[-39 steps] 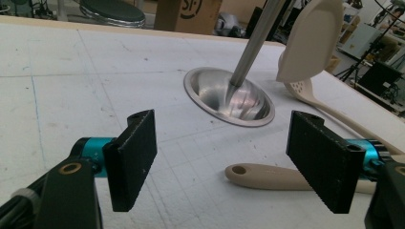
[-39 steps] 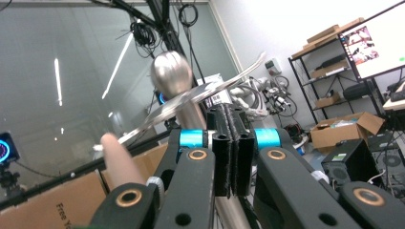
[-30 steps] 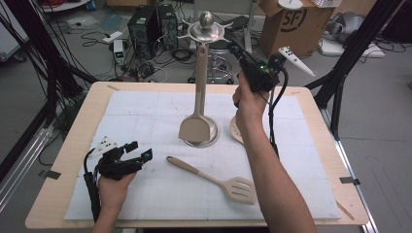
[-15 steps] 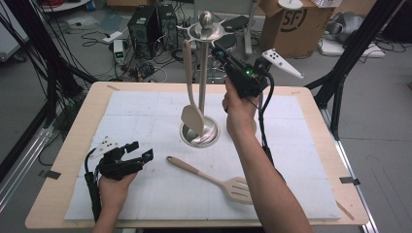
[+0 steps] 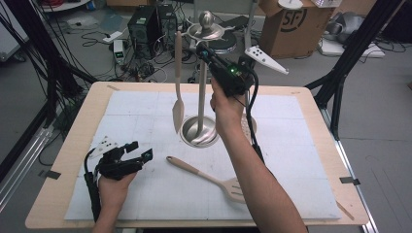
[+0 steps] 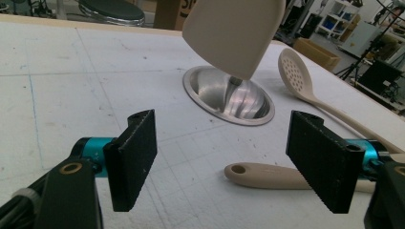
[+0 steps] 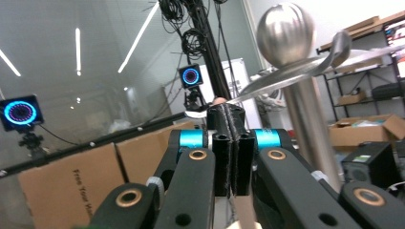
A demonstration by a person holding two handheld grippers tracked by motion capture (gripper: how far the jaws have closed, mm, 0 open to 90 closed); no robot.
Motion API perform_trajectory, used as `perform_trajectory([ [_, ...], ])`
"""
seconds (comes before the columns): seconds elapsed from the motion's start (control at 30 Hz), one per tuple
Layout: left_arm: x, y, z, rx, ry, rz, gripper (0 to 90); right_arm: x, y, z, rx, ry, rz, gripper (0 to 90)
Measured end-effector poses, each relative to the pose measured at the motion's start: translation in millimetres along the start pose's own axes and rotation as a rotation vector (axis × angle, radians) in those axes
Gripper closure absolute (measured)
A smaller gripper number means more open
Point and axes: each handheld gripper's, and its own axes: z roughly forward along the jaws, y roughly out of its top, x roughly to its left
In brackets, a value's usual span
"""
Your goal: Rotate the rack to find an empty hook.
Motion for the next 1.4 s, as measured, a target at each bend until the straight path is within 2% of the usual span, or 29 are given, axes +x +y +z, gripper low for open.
perform_trajectory([
  [0.17, 0.6, 0.2, -0.6, 0.0, 0.0, 0.003, 26.6, 1.4, -0.5, 8.9, 0.016, -0.008, -0.011, 90.0],
  [0.3, 0.6, 0.1, -0.3, -0.002, 0.0, 0.001, 26.6, 1.9, -1.7, 15.3, 0.017, -0.011, 0.002, 90.0],
  [0.43, 1.0, 0.2, -1.0, 0.0, -0.003, 0.002, 26.6, 2.9, -1.9, 14.7, 0.021, -0.011, 0.0, 90.0],
  [0.57, 1.5, 0.0, -1.6, -0.005, -0.001, 0.0, 26.6, 6.3, -3.6, 2.7, 0.027, -0.004, -0.025, 89.6],
  [0.67, 0.8, 0.0, -0.5, 0.0, -0.003, 0.004, 26.6, 8.2, -8.9, -8.7, 0.065, -0.019, -0.056, 80.5],
  [0.8, -2.2, 0.2, 1.1, 0.001, -0.007, 0.006, 26.6, 5.4, -11.6, -21.1, 0.098, -0.036, -0.055, 63.7],
  [1.0, -1.5, -0.2, 0.3, 0.004, -0.005, 0.011, 26.6, 1.7, -16.9, -38.9, 0.125, -0.025, -0.052, 50.0],
  [1.07, -0.1, -0.3, -0.6, 0.0, -0.004, 0.007, 26.6, 0.2, -20.2, -46.1, 0.128, -0.036, -0.045, 46.6],
  [1.2, 2.4, -0.6, -1.5, 0.002, 0.002, 0.005, 26.6, -6.3, -28.8, -62.0, 0.146, -0.038, -0.032, 45.4],
  [1.27, 2.4, -0.7, -1.4, 0.005, 0.004, 0.006, 26.6, -9.8, -34.0, -69.1, 0.162, -0.04, -0.012, 48.4],
  [1.33, 1.8, -0.7, -0.9, 0.005, 0.005, 0.011, 26.6, -12.7, -39.4, -74.4, 0.184, -0.021, 0.005, 52.0],
  [1.4, 1.1, -0.8, -0.5, 0.008, 0.004, 0.014, 26.7, -13.9, -44.6, -80.4, 0.205, -0.016, 0.003, 51.4],
])
